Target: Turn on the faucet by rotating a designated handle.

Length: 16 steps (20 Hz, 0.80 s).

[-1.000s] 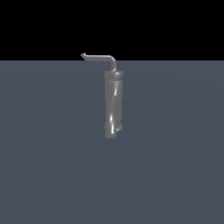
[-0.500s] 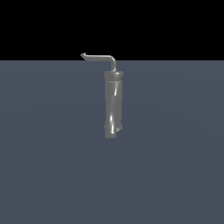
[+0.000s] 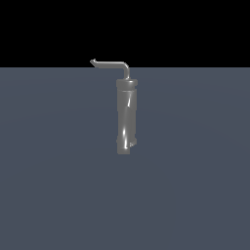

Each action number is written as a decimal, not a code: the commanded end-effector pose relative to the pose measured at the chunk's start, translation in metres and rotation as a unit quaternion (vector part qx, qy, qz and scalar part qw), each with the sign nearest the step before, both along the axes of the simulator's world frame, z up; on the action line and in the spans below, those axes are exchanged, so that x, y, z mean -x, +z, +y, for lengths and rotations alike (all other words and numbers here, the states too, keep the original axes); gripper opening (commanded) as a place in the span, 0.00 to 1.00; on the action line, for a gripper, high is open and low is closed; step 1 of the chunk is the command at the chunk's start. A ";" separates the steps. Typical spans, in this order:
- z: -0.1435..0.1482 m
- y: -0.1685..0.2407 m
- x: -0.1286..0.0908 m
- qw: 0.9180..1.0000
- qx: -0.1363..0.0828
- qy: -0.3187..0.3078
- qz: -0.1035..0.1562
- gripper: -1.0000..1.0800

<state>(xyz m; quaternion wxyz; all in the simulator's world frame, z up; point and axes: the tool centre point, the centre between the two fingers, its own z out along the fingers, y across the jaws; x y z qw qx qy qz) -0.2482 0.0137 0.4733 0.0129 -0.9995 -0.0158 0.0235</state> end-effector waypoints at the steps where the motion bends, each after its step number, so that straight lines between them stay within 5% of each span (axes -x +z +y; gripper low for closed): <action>1: 0.001 0.000 -0.006 1.000 -0.003 -0.013 0.001 0.00; 9: 0.006 -0.003 -0.037 0.996 -0.017 -0.082 0.005 0.00; 16: 0.011 -0.011 -0.076 0.985 -0.029 -0.169 0.014 0.00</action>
